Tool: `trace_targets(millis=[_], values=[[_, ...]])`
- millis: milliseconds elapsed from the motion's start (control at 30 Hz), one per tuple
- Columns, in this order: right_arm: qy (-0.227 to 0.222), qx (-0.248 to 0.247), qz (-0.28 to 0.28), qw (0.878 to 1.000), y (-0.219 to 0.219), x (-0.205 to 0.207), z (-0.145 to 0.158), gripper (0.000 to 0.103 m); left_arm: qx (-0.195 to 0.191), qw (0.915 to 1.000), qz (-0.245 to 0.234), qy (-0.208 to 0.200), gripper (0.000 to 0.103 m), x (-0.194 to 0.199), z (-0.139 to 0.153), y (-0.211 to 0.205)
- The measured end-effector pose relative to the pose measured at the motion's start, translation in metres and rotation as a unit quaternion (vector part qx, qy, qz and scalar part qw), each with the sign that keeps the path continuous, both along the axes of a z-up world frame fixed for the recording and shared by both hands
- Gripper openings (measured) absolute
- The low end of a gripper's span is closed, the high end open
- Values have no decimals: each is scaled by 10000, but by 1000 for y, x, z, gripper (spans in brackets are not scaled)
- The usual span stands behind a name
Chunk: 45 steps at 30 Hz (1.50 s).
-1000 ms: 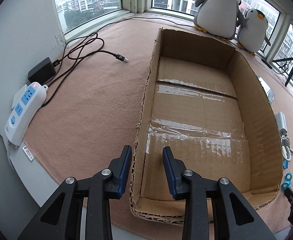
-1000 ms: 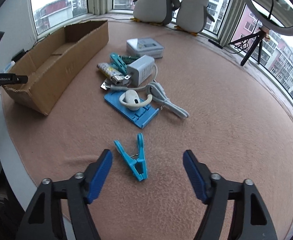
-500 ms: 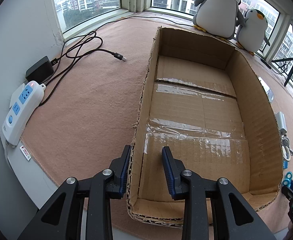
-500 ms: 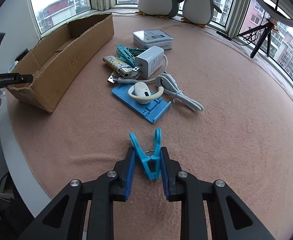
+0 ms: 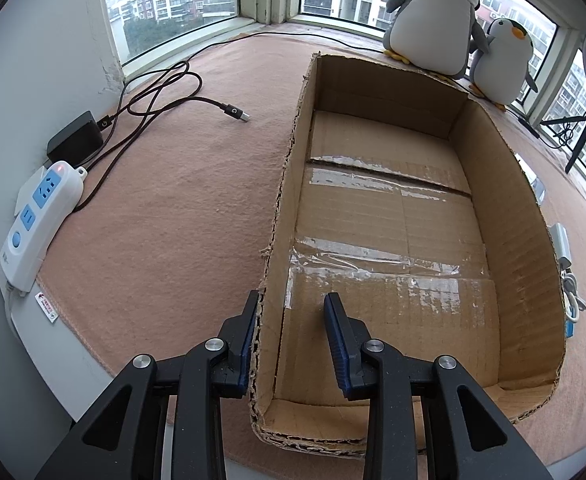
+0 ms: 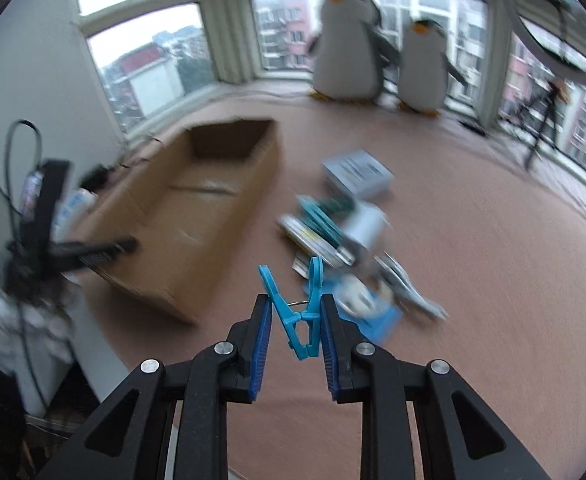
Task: Organize rigid objects
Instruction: 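Grasp the blue clothespin with the right tool and drop it into the box, then reach the right tool to the white USB cable and grasp it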
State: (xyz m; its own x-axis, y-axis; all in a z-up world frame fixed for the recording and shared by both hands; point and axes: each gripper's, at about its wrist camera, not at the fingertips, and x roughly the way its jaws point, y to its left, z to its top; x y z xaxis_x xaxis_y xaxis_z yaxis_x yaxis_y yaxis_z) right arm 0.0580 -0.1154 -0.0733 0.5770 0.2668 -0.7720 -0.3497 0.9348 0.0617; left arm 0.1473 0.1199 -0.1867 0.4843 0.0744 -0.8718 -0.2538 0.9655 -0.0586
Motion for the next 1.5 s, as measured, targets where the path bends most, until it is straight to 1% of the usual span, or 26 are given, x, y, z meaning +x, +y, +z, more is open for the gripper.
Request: trace_targets(millis=[133, 267, 400, 633, 667, 700, 733, 767, 800, 833, 933, 1033, 1133, 1200, 1367, 1500], values=[[-98, -26, 362, 9993, 42, 13, -4, 22, 3, 10000, -19, 7, 33, 0, 0, 1], [-28, 8, 555, 9985, 70, 27, -14, 22, 5, 10000, -35, 12, 33, 0, 1, 0], [96, -77, 607, 9981, 86, 38, -27, 22, -20, 10000, -34, 7, 33, 0, 1, 0], [163, -187, 673, 9974, 95, 42, -33, 22, -9, 10000, -40, 1, 33, 0, 1, 0], [156, -201, 669, 9974, 96, 41, -34, 26, -5, 10000, -43, -2, 33, 0, 1, -1], [141, -203, 671, 9974, 96, 41, -34, 36, 3, 10000, -44, -4, 33, 0, 1, -1], [106, -176, 679, 9975, 96, 39, -32, 42, 6, 10000, -49, -5, 33, 0, 1, -1], [69, -151, 684, 9975, 95, 38, -31, 52, 13, 10000, -51, -5, 33, 0, 1, -2], [24, -124, 688, 9976, 95, 36, -30, 56, 25, 10000, -58, -4, 33, 0, 1, -2], [-4, -99, 696, 9975, 95, 35, -28, 56, 44, 10000, -68, -1, 33, 0, 1, -3], [-46, 16, 675, 9977, 88, 32, -21, 56, 42, 10000, -77, 10, 33, 1, 1, -4], [-66, 183, 595, 9980, 70, 28, -13, 56, 53, 9999, -90, 14, 34, 1, 1, -4], [-64, 216, 478, 9986, 49, 25, -9, 56, 84, 9999, -73, 21, 41, 1, 1, -3], [-100, 160, 303, 9994, 26, 22, -6, 56, 86, 9999, -78, 19, 43, 1, 1, -2], [-137, 189, -265, 9994, -35, 21, -3, 56, 77, 9999, -89, 12, 44, 1, 0, 1], [51, 8, -635, 9980, -79, 32, -11, 56, 69, 9999, -93, 10, 44, 1, 0, 1]])
